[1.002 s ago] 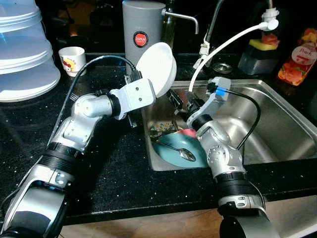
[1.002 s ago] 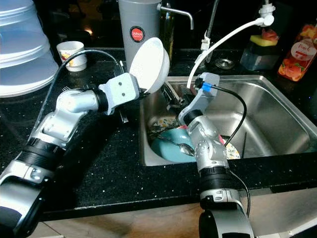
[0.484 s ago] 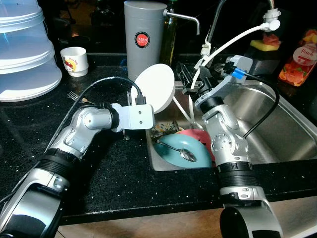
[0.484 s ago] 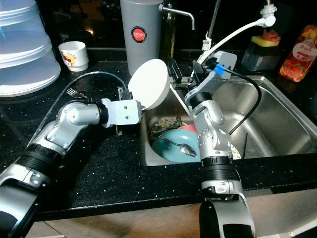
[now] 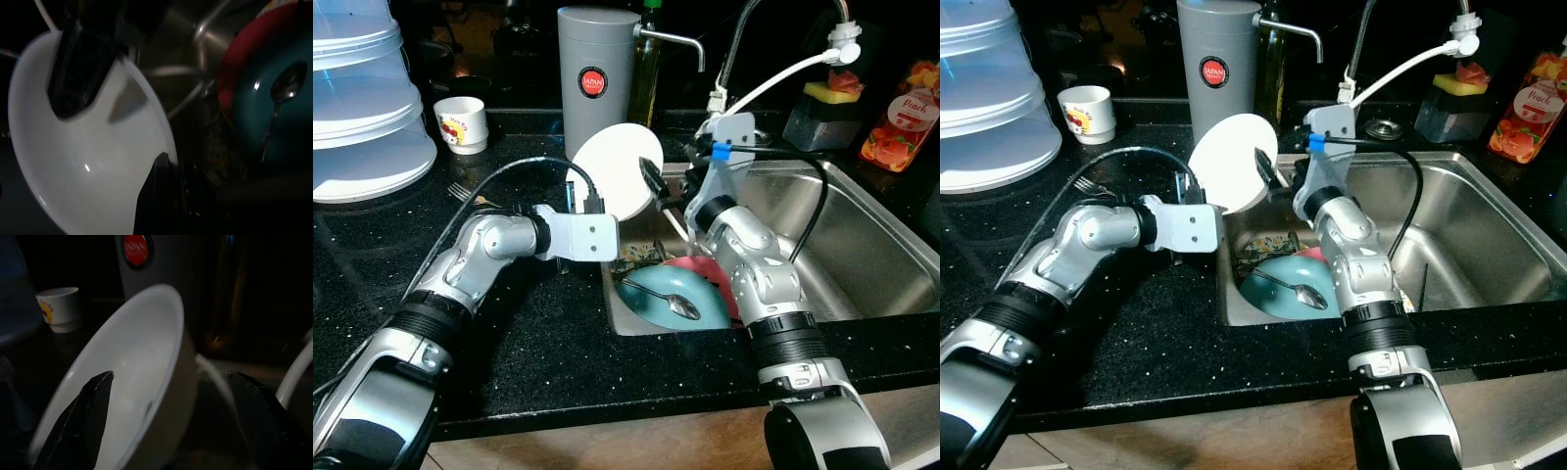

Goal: Kitchen organization

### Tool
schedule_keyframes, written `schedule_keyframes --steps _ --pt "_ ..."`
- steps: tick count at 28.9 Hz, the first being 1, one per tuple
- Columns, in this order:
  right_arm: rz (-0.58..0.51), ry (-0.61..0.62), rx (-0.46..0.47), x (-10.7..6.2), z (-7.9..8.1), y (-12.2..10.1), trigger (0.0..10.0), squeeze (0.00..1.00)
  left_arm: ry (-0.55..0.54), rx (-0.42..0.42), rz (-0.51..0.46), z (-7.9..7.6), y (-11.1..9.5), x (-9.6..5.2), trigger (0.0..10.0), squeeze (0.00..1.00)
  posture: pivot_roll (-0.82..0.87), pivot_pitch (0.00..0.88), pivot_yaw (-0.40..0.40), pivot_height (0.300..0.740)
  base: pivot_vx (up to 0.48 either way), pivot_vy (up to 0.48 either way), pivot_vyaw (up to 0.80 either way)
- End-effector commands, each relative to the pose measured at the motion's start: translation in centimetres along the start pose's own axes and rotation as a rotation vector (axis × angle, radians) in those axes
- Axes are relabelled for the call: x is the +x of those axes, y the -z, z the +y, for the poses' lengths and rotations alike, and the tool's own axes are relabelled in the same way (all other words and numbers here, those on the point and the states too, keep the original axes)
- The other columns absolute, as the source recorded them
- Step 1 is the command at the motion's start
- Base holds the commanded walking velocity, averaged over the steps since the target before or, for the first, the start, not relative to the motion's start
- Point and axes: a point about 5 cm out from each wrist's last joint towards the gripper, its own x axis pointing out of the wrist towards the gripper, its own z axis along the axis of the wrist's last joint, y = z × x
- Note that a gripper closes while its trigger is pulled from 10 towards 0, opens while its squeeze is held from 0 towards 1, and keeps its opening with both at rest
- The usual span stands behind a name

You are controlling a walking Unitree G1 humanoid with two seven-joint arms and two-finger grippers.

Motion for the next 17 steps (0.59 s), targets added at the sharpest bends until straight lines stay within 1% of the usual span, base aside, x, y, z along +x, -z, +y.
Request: schedule_keyframes --steps 1,2,4,5,7,15,16,17 --pt "0.093 0.057 0.087 -0.4 -1.1 1.9 1.1 0.00 -0.060 0.052 -0.054 1.2 -0.9 0.0 0.0 0.00 0.09 0.083 -0.022 0.740 0.000 0.000 0.00" --pt "0.099 0.064 0.133 -0.5 -1.2 2.1 0.0 0.00 -0.064 0.062 -0.063 1.2 -1.0 0.0 0.0 0.00 0.09 0.083 -0.022 0.740 0.000 0.000 0.00" --pt "0.112 0.074 0.207 -0.5 -1.4 2.5 0.0 0.00 -0.073 0.080 -0.072 1.3 -1.1 0.0 0.0 0.00 0.09 0.083 -0.023 0.740 0.000 0.000 0.00" --pt "0.112 0.089 0.260 -0.6 -1.6 2.6 0.0 0.00 -0.079 0.087 -0.071 1.3 -1.0 0.0 0.0 0.00 0.09 0.081 -0.023 0.740 0.000 0.000 0.00" --pt "0.107 0.099 0.301 -0.7 -1.8 2.6 0.0 0.00 -0.083 0.093 -0.071 1.4 -1.0 0.0 0.0 0.00 0.09 0.080 -0.022 0.740 0.000 0.000 0.00" --pt "0.097 0.115 0.386 -0.7 -2.0 2.4 0.0 0.00 -0.098 0.131 -0.074 1.5 -0.9 -0.1 0.0 0.00 0.09 0.073 -0.023 0.740 0.000 0.000 0.00" --pt "0.097 0.115 0.386 -0.7 -2.0 2.4 0.0 0.00 -0.098 0.131 -0.074 1.5 -0.9 -0.1 0.0 0.00 0.09 0.073 -0.023 0.740 0.000 0.000 0.00" --pt "0.094 0.124 0.404 -0.7 -2.1 2.4 0.0 0.00 -0.110 0.150 -0.069 1.6 -0.9 0.0 0.0 0.00 0.09 0.071 -0.023 0.740 0.000 0.000 0.00"
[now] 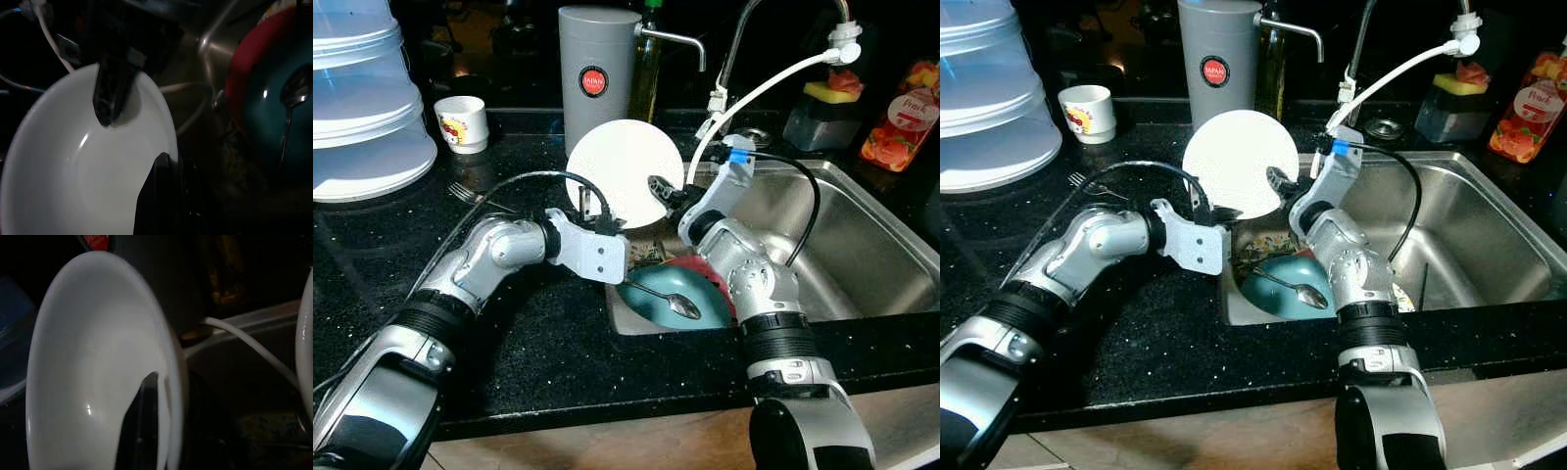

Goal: Kitchen organization

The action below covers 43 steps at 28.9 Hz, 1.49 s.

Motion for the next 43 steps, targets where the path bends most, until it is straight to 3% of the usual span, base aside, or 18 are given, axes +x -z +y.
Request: schedule_keyframes --steps 1,2,3,4,13,14,15,17,20,26,29,34,35,36,37,38,39,43 --pt "0.030 0.070 0.046 -0.5 -1.6 0.7 0.0 0.00 -0.094 0.045 -0.004 1.9 -0.1 -0.4 4.3 0.00 0.09 0.068 -0.024 0.740 0.000 0.000 0.00" --pt "0.030 0.070 0.046 -0.5 -1.6 0.7 0.0 0.00 -0.094 0.045 -0.004 1.9 -0.1 -0.4 4.3 0.00 0.09 0.068 -0.024 0.740 0.000 0.000 0.00" --pt "0.029 0.073 0.049 -0.5 -1.7 0.7 0.0 0.00 -0.111 0.048 -0.001 2.1 -0.1 -0.4 10.0 0.68 0.09 0.068 -0.024 0.740 0.000 0.000 0.00" --pt "0.026 0.079 0.051 -0.5 -1.7 0.7 0.0 0.00 -0.125 0.037 0.008 2.3 0.1 -0.4 10.0 1.00 0.09 0.066 -0.023 0.740 0.000 0.000 0.00" --pt "-0.026 0.140 0.025 -0.8 -2.6 0.1 0.0 0.00 -0.382 -0.012 0.028 4.7 0.5 -1.2 10.0 1.00 0.09 0.059 -0.019 0.740 0.000 0.000 0.00" --pt "-0.035 0.156 -0.012 -1.0 -2.9 -0.1 0.0 0.00 -0.439 -0.061 0.015 5.2 0.5 -1.5 10.0 0.00 0.09 0.059 -0.019 0.740 0.000 0.000 0.00" --pt "-0.035 0.156 -0.012 -1.0 -2.9 -0.1 0.0 0.00 -0.439 -0.061 0.015 5.2 0.5 -1.5 10.0 0.00 0.09 0.059 -0.019 0.740 0.000 0.000 0.00" --pt "-0.028 0.165 -0.196 -1.4 -3.6 -0.2 0.0 0.00 -0.561 -0.321 0.027 6.3 1.7 -2.4 10.0 0.00 0.09 0.062 -0.018 0.740 0.000 0.000 0.00" --pt "-0.014 0.157 -0.269 -1.5 -3.7 -0.2 0.0 0.00 -0.595 -0.425 0.039 6.7 2.3 -2.7 10.0 0.00 0.09 0.062 -0.018 0.740 0.000 0.000 0.00" --pt "0.136 0.045 -0.566 -2.0 -3.9 1.2 0.0 0.00 -0.422 -0.911 0.183 5.6 5.3 -2.9 10.0 0.00 0.09 0.077 -0.024 0.740 0.000 0.000 0.00" --pt "0.139 0.047 -0.583 -2.0 -4.0 1.3 0.0 0.00 -0.327 -0.952 0.161 4.8 5.2 -3.1 10.0 0.00 0.09 0.077 -0.024 0.740 0.000 0.000 0.00" --pt "0.155 0.043 -0.681 -2.0 -4.2 1.5 0.0 0.00 -0.169 -0.846 0.224 3.6 5.7 -4.0 10.0 0.00 0.09 0.079 -0.023 0.740 0.000 0.000 0.00" --pt "0.163 0.043 -0.705 -2.0 -4.2 1.5 10.0 0.00 -0.093 -0.767 0.283 2.9 6.2 -4.6 10.0 0.00 0.09 0.079 -0.023 0.740 0.000 0.000 0.00" --pt "0.163 0.043 -0.705 -2.0 -4.2 1.5 10.0 0.00 -0.093 -0.767 0.283 2.9 6.2 -4.6 10.0 0.00 0.09 0.079 -0.023 0.740 0.000 0.000 0.00" --pt "0.171 0.040 -0.716 -2.0 -4.2 1.6 10.0 0.20 -0.011 -0.730 0.311 2.2 6.3 -5.0 10.0 0.00 0.09 0.079 -0.023 0.740 0.000 0.000 0.00" --pt "0.171 0.040 -0.716 -2.0 -4.2 1.6 10.0 0.20 -0.011 -0.730 0.311 2.2 6.3 -5.0 10.0 0.00 0.09 0.079 -0.023 0.740 0.000 0.000 0.00" --pt "0.180 0.039 -0.726 -2.1 -4.3 1.6 10.0 0.99 0.049 -0.697 0.327 1.8 6.3 -5.3 10.0 0.00 0.09 0.081 -0.022 0.740 0.000 0.000 0.00" --pt "0.203 0.069 -0.798 -2.2 -4.9 1.5 10.0 1.00 0.075 -0.687 0.449 1.3 7.4 -6.0 10.0 0.00 0.09 0.082 -0.021 0.740 0.000 0.000 0.00"
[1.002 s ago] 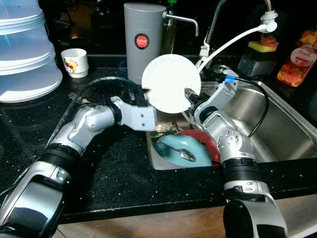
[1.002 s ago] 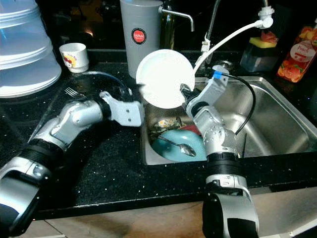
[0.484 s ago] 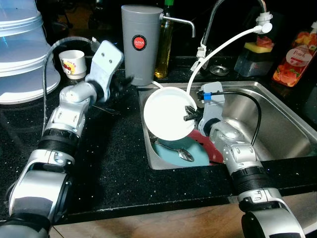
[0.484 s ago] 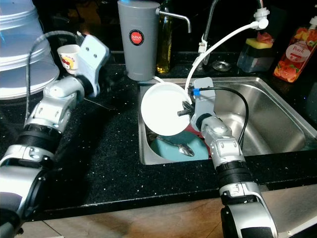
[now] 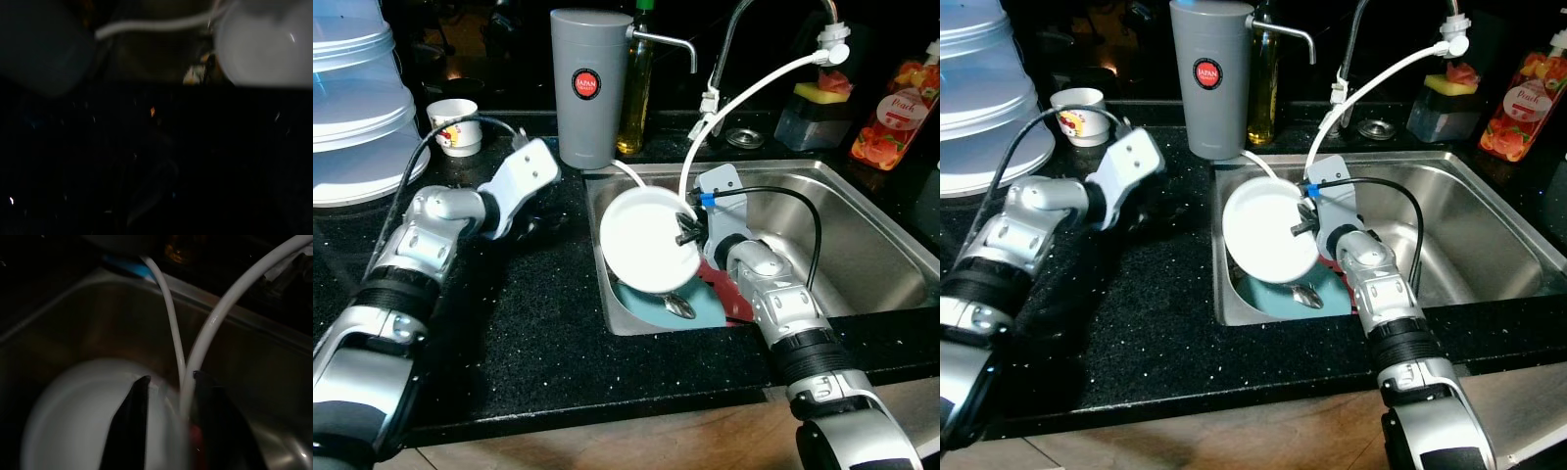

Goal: Kitchen organization

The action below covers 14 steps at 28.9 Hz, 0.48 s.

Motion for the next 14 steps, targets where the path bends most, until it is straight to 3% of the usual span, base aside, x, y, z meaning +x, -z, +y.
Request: schedule_keyframes --steps 1,2,5,6,9,12,13,14 --pt "0.021 0.016 -0.017 -0.1 -0.3 0.6 10.0 1.00 -0.010 0.003 0.066 0.3 0.8 -0.3 10.0 0.00 0.09 0.082 -0.021 0.740 0.000 0.000 0.00" --pt "0.021 0.028 -0.027 -0.1 -0.5 0.6 10.0 0.00 -0.038 -0.002 0.084 0.6 1.1 -0.4 10.0 0.00 0.09 0.083 -0.018 0.740 0.000 0.000 0.00" --pt "0.006 0.071 -0.041 -0.2 -1.1 0.5 10.0 0.00 -0.165 -0.066 0.097 1.5 1.7 -0.3 10.0 0.00 0.09 0.084 -0.019 0.740 0.000 0.000 0.00" --pt "-0.024 0.087 -0.029 -0.2 -1.3 0.1 10.0 0.00 -0.296 -0.089 0.114 2.2 2.3 -0.3 10.0 0.00 0.09 0.084 -0.019 0.740 0.000 0.000 0.00" --pt "-0.065 0.091 -0.004 -0.1 -1.4 -0.5 10.0 0.00 -0.439 -0.121 0.134 2.9 3.0 -0.6 10.0 0.00 0.09 0.089 -0.022 0.740 0.000 0.000 0.00" --pt "-0.089 0.087 0.024 -0.1 -1.2 -0.9 10.0 0.00 -0.497 -0.157 0.136 3.1 3.4 -0.7 10.0 0.00 0.09 0.094 -0.021 0.740 0.000 0.000 0.00" --pt "-0.099 0.081 0.042 -0.1 -1.0 -1.0 10.0 0.00 -0.518 -0.228 0.134 3.0 3.9 -0.7 10.0 0.00 0.08 0.100 -0.018 0.740 0.000 0.000 0.00" --pt "-0.099 0.081 0.042 -0.1 -1.0 -1.0 10.0 0.00 -0.518 -0.228 0.134 3.0 3.9 -0.7 10.0 0.00 0.08 0.100 -0.018 0.740 0.000 0.000 0.00"
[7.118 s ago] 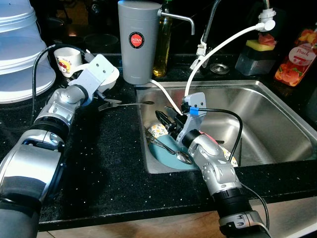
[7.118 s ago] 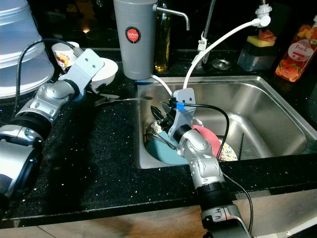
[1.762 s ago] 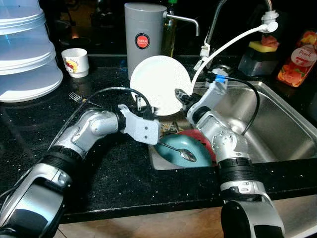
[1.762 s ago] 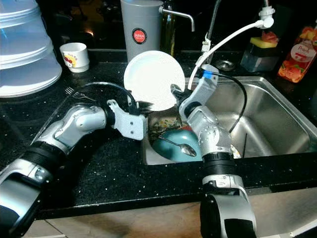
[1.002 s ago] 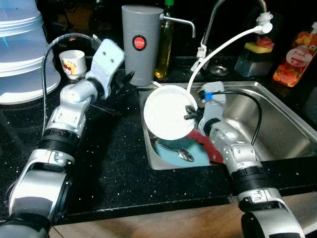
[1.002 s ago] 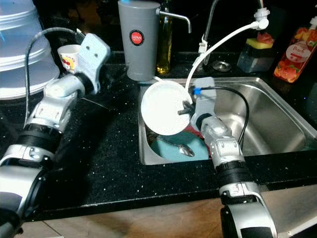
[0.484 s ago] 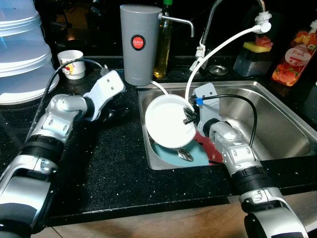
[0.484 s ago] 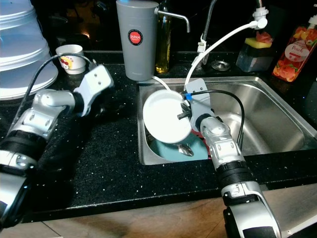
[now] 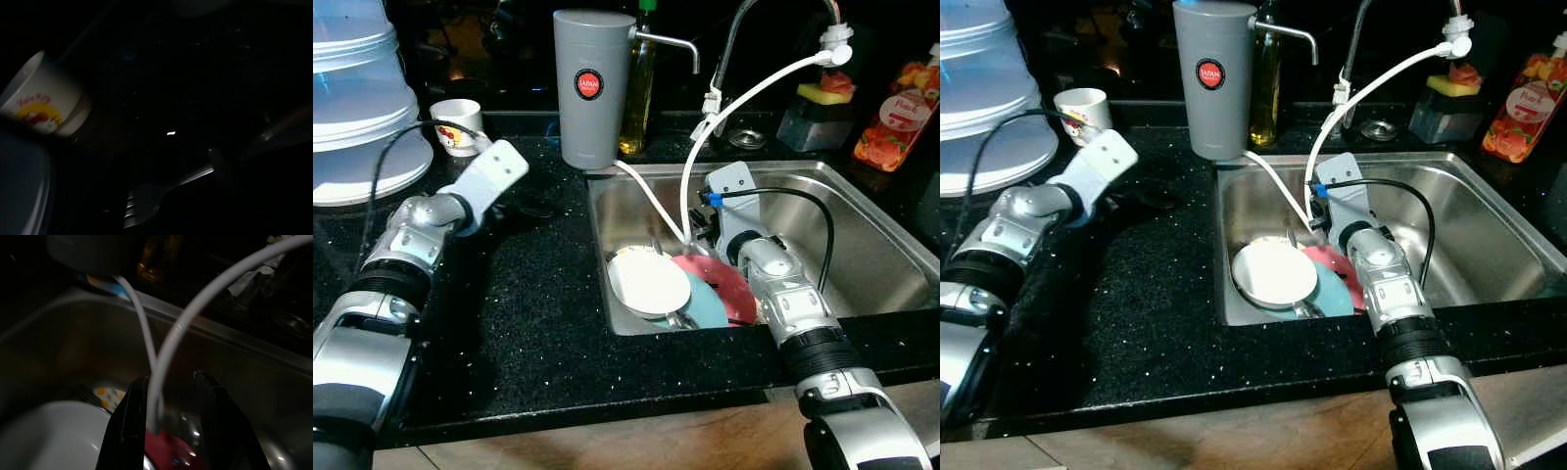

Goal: Kitchen organization

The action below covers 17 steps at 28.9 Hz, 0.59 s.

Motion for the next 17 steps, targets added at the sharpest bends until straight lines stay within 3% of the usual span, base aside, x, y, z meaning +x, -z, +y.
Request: schedule_keyframes --steps 1,2,3,4,5,9,10,11,12,17 --pt "-0.031 -0.005 0.038 0.0 0.2 -0.5 10.0 0.00 -0.026 -0.142 0.026 -0.3 0.7 0.2 10.0 0.00 0.08 0.103 -0.017 0.740 0.000 0.000 0.00" --pt "-0.035 -0.011 0.047 0.0 0.4 -0.5 10.0 0.00 -0.017 -0.228 0.023 -0.5 0.8 0.3 10.0 0.00 0.08 0.106 -0.016 0.740 0.000 0.000 0.00" --pt "-0.035 -0.011 0.047 0.0 0.4 -0.5 10.0 0.00 -0.017 -0.228 0.023 -0.5 0.8 0.3 10.0 0.00 0.08 0.106 -0.016 0.740 0.000 0.000 0.00" --pt "-0.038 -0.014 0.051 0.0 0.5 -0.5 10.0 0.00 -0.010 -0.278 0.018 -0.6 0.8 0.3 10.0 0.00 0.08 0.106 -0.016 0.740 0.000 0.000 0.00" --pt "-0.039 -0.016 0.060 -0.1 0.6 -0.4 10.0 0.00 -0.022 -0.298 0.010 -0.6 0.7 0.4 10.0 1.00 0.08 0.106 -0.016 0.740 0.000 0.000 0.00" --pt "-0.041 -0.020 0.067 -0.1 0.9 -0.2 10.0 0.00 -0.042 -0.265 0.002 -0.5 0.3 0.6 10.0 1.00 0.08 0.114 -0.015 0.740 0.000 0.000 0.00" --pt "-0.042 -0.021 0.070 -0.2 0.9 -0.1 10.0 0.00 -0.051 -0.253 0.013 -0.5 0.5 0.6 10.0 0.84 0.08 0.115 -0.014 0.740 0.000 0.000 0.00" --pt "-0.042 -0.022 0.073 -0.2 1.0 -0.1 10.0 0.00 -0.060 -0.235 0.027 -0.5 0.7 0.6 10.0 0.27 0.08 0.114 -0.012 0.740 0.000 0.000 0.00" --pt "-0.043 -0.024 0.077 -0.2 1.0 0.0 10.0 0.00 -0.065 -0.225 0.046 -0.5 1.0 0.6 10.0 0.00 0.08 0.114 -0.012 0.740 0.000 0.000 0.00" --pt "-0.042 -0.029 0.083 -0.2 1.1 0.0 10.0 0.00 -0.014 -0.242 0.095 -1.1 2.1 0.5 10.0 0.00 0.08 0.112 -0.011 0.740 0.000 0.000 0.00"
